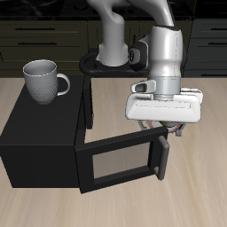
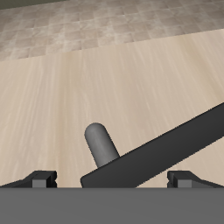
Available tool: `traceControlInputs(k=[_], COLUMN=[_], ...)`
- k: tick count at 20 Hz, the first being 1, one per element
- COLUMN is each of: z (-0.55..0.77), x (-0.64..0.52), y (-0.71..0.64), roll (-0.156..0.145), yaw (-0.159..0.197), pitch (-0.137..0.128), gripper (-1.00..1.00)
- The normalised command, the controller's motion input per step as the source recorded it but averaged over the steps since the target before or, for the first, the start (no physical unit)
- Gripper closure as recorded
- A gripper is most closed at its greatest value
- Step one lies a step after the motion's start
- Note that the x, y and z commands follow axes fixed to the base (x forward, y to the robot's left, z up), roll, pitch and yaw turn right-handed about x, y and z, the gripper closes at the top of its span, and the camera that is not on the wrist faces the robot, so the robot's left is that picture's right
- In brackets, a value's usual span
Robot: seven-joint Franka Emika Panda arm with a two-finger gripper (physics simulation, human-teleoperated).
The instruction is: Open the microwave
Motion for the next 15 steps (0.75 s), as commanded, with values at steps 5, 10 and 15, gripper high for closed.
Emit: traceControlInputs(k=[5,10,15], z=[0.04,0.09,0.07], x=[0.15,0.18,0.33], y=[0.15,0.02,-0.03], roll=[0.034,0.044,-0.060], yaw=[-0.011,-0.032,-0.005], pitch=[-0.005,-0.032,0.010], gripper=[-1.00,-1.00,-1.00])
